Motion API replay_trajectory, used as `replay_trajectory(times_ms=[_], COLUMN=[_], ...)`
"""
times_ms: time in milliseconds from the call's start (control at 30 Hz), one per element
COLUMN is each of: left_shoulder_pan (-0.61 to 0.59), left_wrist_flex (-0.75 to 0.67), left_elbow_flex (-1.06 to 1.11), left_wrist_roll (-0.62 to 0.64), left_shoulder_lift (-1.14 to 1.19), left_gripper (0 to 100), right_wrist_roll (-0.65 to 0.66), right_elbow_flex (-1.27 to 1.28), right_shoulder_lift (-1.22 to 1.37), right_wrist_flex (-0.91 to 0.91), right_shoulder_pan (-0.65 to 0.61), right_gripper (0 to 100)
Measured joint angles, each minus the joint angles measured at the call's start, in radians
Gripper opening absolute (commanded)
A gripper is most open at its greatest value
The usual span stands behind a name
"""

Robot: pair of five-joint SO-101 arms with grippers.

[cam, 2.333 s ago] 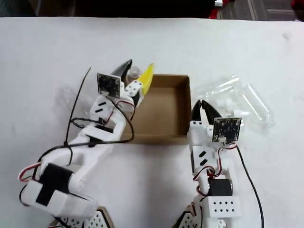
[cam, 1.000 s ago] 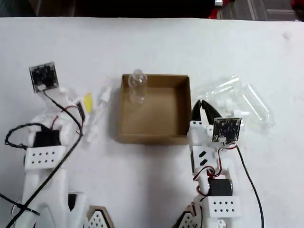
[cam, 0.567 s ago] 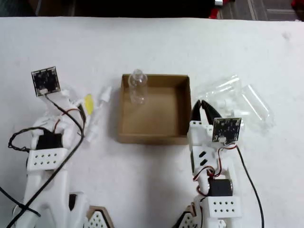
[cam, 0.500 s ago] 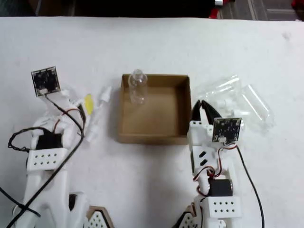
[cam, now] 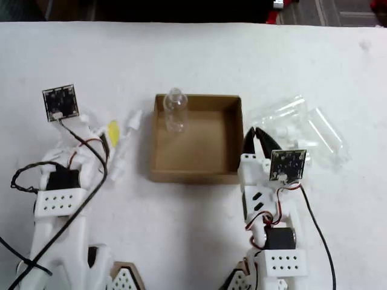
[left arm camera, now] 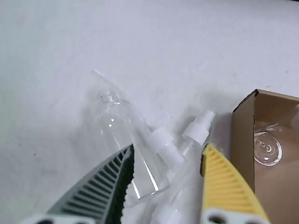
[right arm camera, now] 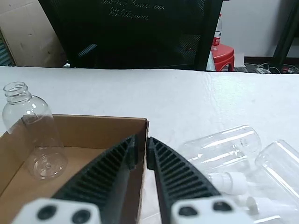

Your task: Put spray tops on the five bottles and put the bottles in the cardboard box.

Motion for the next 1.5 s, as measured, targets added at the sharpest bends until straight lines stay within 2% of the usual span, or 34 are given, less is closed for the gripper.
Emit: replay_trajectory(times_ms=[233, 433, 600, 767, 1033, 1500], left_shoulder_pan=[0.0, 0.0, 0.0, 0.0, 0.0, -0.003], left_wrist_flex=[0.0, 0.086, 0.103, 0.14, 0.402, 0.425], left_elbow_flex=[0.0, -0.026, -0.044, -0.163, -0.48, -0.511], left_wrist_roll=[0.0, 0.0, 0.0, 0.0, 0.0, 0.0], left_shoulder_lift=[0.0, 0.0, 0.015, 0.201, 0.592, 0.634], left_gripper=[22, 22, 22, 22, 22, 22], right_wrist_roll=[0.0, 0.0, 0.0, 0.0, 0.0, 0.0], right_elbow_flex=[0.0, 0.0, 0.0, 0.0, 0.0, 0.0], right_shoulder_lift=[0.0, 0.0, 0.0, 0.0, 0.0, 0.0], right_wrist_flex=[0.0, 0.0, 0.0, 0.0, 0.0, 0.0], right_shoulder_pan=[0.0, 0.0, 0.0, 0.0, 0.0, 0.0], right_gripper=[2.2, 2.2, 2.2, 2.2, 2.2, 2.2])
